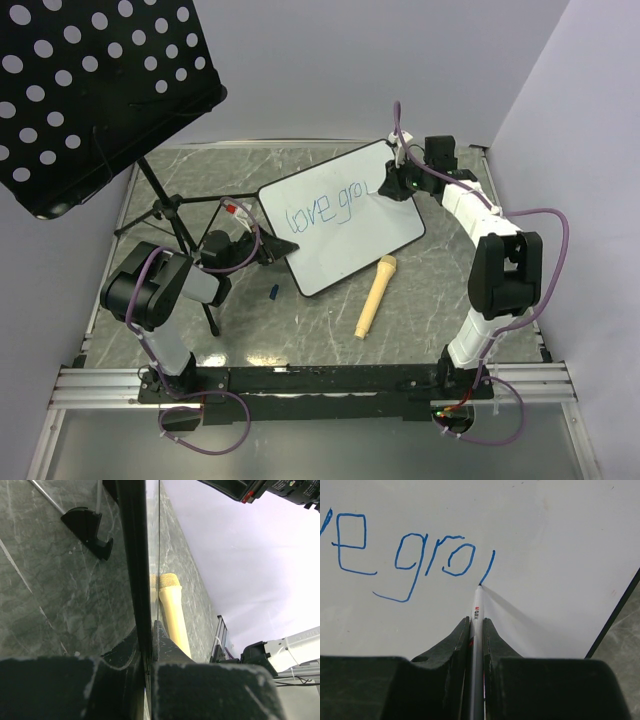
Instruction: Write a sentence on the whiteboard
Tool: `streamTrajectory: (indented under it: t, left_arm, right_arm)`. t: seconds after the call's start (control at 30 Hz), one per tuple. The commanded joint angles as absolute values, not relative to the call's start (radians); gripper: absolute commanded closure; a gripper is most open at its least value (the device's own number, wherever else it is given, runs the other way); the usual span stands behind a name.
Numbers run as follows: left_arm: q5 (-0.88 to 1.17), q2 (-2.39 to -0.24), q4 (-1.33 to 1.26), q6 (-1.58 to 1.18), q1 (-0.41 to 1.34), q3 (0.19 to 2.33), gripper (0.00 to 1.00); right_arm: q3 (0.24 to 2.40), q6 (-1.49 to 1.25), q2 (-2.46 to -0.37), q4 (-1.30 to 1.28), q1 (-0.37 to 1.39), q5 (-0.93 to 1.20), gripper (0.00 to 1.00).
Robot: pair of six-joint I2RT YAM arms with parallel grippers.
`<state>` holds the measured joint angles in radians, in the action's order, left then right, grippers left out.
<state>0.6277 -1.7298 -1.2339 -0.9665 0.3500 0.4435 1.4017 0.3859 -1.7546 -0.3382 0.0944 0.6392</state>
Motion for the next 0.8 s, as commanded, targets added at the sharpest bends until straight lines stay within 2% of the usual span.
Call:
streamTrajectory:
  t: [0.0, 0.43, 0.77]
  left_arm:
    - [0.692, -1.7, -1.451, -0.899, 0.356, 0.465, 0.99]
    - [0.701, -1.704, -1.46, -0.903, 0.356, 0.465, 0.99]
    - [0.703, -1.707, -1.454, -0.899, 0.354, 0.471, 0.99]
  right_arm:
    - [1.439, 0.387, -1.732, -0.324, 0.087, 0.629, 1.0]
    - [1.621, 0.367, -1.85, -0.362, 0.08, 0.595, 1.0]
    - [1.592, 0.371, -1.856, -0.356, 0.075, 0.604, 1.0]
